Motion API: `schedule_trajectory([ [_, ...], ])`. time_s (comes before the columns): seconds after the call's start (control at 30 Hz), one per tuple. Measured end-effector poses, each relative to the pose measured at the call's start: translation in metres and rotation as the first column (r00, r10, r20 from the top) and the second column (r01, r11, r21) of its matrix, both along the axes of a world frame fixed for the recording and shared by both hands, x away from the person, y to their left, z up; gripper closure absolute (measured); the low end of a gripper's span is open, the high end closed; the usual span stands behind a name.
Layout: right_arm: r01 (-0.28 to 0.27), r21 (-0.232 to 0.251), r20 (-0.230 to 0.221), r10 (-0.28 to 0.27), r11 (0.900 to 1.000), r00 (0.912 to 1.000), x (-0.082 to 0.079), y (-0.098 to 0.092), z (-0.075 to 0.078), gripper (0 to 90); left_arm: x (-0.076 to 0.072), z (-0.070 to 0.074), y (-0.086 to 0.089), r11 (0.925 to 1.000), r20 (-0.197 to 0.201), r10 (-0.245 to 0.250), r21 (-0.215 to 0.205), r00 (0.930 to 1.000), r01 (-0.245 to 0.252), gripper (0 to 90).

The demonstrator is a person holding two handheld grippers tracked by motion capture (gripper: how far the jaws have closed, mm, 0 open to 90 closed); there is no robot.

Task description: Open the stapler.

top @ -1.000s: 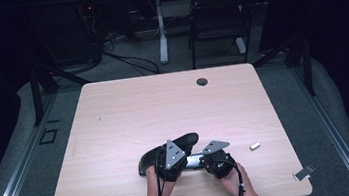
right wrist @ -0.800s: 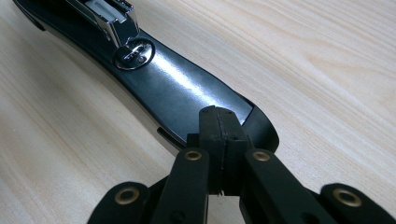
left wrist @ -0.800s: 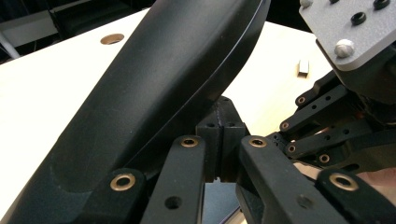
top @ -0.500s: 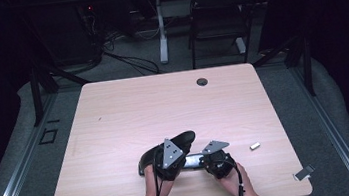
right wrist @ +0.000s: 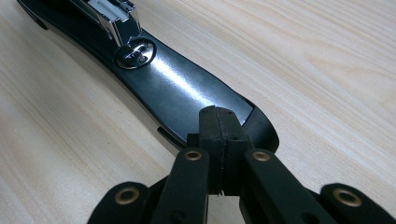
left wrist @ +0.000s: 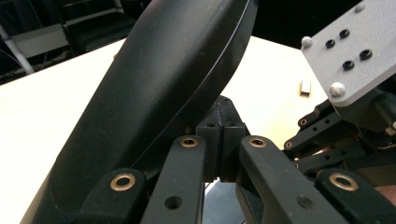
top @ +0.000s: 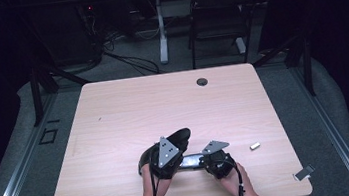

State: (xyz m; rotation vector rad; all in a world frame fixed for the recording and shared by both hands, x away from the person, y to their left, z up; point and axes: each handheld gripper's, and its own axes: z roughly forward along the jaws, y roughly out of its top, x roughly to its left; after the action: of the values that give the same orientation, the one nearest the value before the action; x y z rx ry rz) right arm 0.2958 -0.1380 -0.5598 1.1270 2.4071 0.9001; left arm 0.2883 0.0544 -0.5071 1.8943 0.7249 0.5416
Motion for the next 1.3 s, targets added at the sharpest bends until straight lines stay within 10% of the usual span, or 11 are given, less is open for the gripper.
schedule_trajectory([
  [1.3,-0.011,0.011,-0.003,0.011,1.000,0.9999,0.001,0.000,-0.001,90.0,0.000,0.017,0.024,0.9953,0.019,0.077,-0.061,0.9969,-0.075,90.0],
])
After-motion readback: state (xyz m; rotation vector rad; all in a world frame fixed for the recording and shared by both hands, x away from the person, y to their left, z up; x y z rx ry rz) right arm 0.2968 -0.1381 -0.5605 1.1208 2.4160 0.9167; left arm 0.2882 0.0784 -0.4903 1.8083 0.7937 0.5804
